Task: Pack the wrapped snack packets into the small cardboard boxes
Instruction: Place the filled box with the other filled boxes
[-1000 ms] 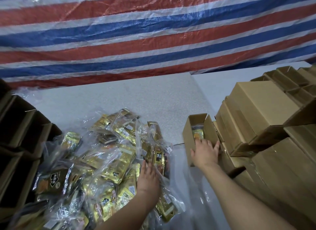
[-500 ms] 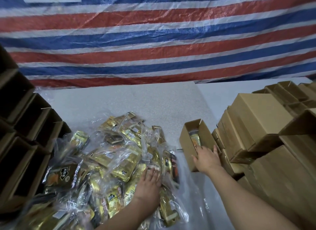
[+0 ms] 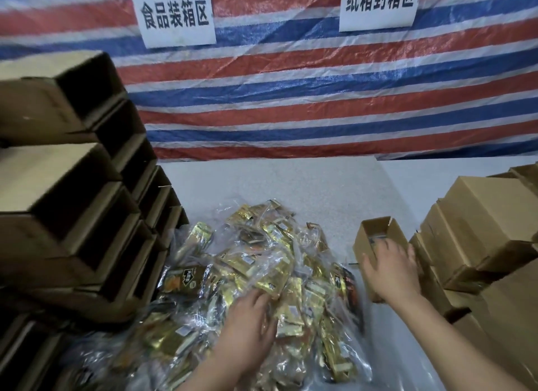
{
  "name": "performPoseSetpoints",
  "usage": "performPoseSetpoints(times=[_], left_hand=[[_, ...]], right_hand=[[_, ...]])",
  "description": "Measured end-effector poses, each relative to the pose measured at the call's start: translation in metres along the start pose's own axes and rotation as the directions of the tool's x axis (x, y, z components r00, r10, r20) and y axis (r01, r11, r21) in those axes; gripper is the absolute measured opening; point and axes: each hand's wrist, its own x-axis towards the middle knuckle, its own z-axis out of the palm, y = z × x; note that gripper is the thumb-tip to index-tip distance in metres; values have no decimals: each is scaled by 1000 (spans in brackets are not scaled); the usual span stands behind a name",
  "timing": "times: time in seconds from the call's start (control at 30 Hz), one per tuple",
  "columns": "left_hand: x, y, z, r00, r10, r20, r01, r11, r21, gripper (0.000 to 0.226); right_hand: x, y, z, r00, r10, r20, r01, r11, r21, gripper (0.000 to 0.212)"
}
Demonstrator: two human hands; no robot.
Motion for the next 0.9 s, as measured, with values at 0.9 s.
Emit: performPoseSetpoints(times=[0.9], left_hand=[[-113, -81, -165, 845, -147, -515, 0, 962, -275, 32]], right_hand=[[-154, -218, -70, 937, -300, 178, 131, 776, 616, 23]])
